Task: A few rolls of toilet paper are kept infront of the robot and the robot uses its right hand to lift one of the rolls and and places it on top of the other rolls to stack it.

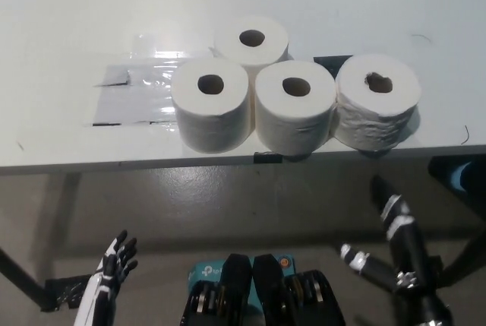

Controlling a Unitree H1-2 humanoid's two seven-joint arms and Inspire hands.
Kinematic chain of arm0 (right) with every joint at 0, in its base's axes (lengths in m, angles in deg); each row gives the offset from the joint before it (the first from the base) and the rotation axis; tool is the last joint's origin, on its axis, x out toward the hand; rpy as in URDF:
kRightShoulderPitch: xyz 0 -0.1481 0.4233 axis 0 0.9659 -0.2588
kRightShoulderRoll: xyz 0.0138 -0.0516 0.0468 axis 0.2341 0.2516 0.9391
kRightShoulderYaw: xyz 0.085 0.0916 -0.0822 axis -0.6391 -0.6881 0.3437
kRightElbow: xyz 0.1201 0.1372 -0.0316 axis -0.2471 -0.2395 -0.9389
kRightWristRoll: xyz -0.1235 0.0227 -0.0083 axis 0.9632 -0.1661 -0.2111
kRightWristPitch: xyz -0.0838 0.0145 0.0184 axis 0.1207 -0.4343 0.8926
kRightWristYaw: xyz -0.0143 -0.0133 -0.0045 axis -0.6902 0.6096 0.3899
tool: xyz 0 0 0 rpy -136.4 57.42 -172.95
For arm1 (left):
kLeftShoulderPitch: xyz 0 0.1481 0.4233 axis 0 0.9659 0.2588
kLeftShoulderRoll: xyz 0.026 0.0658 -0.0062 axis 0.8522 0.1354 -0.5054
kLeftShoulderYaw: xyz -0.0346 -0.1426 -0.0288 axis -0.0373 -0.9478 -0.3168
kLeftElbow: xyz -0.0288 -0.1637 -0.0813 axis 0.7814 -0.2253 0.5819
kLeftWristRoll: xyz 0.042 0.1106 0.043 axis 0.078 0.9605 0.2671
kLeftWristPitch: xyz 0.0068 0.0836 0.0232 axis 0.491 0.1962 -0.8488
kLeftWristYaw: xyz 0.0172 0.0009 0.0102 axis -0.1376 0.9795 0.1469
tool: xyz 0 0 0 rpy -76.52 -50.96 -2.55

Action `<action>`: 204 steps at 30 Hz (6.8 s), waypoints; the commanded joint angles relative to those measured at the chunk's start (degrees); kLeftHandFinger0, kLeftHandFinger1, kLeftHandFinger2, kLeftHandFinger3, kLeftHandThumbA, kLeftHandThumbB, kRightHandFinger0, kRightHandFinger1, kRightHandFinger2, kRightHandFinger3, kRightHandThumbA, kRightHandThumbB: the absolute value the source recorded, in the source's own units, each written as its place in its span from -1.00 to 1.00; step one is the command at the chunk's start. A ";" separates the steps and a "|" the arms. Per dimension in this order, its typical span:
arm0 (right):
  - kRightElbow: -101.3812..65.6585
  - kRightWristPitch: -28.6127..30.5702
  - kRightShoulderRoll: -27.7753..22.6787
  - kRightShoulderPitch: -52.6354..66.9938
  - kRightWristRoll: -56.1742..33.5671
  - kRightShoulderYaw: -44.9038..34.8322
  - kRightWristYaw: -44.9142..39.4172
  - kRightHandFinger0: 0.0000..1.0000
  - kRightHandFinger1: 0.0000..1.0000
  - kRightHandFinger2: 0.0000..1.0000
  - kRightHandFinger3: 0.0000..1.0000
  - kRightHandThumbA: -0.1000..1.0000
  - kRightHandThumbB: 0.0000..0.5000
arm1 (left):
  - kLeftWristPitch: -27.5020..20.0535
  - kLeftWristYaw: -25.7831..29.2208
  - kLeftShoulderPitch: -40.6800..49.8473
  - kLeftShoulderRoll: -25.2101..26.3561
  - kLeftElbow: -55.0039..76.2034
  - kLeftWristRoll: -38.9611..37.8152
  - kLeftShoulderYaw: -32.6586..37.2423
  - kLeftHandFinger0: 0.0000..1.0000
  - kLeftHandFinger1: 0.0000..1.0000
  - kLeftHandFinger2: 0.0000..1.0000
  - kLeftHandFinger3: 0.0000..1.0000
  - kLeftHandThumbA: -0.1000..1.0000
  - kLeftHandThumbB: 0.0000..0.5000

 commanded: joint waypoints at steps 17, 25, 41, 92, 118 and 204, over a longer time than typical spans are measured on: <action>-22.77 -33.87 -23.71 -30.25 -0.98 -10.75 -6.66 1.00 1.00 1.00 1.00 0.90 -0.03 | -1.49 -1.53 -3.60 0.73 2.72 0.18 0.94 1.00 1.00 1.00 1.00 1.00 -0.71; 2.40 -42.64 -35.96 -51.79 4.79 4.62 -23.82 1.00 1.00 1.00 1.00 1.00 0.55 | -1.77 -1.55 -3.60 0.85 2.33 0.59 1.02 1.00 1.00 1.00 1.00 1.00 -0.71; 42.06 -37.38 -32.29 -74.68 8.15 23.09 -40.57 1.00 1.00 1.00 1.00 0.96 0.53 | -1.03 -1.66 -2.79 0.70 2.41 -0.21 0.77 1.00 1.00 1.00 1.00 1.00 -0.69; 55.18 -32.31 -25.23 -76.32 14.25 24.49 -44.04 1.00 1.00 1.00 1.00 0.86 0.35 | -2.00 -1.94 -1.59 0.53 2.62 -0.33 0.62 1.00 1.00 1.00 1.00 1.00 -0.74; 59.37 -30.01 -23.76 -76.57 16.66 23.48 -42.98 1.00 1.00 1.00 1.00 0.74 0.50 | -2.50 -1.79 -1.01 0.52 2.36 0.10 0.70 1.00 1.00 1.00 1.00 1.00 -0.69; 70.31 -16.80 -18.50 -57.33 -4.06 -18.90 -8.10 -1.00 -1.00 -1.00 -1.00 0.50 -0.90 | -3.85 -1.53 -0.83 0.26 2.03 -1.42 -0.76 1.00 1.00 1.00 1.00 1.00 -0.60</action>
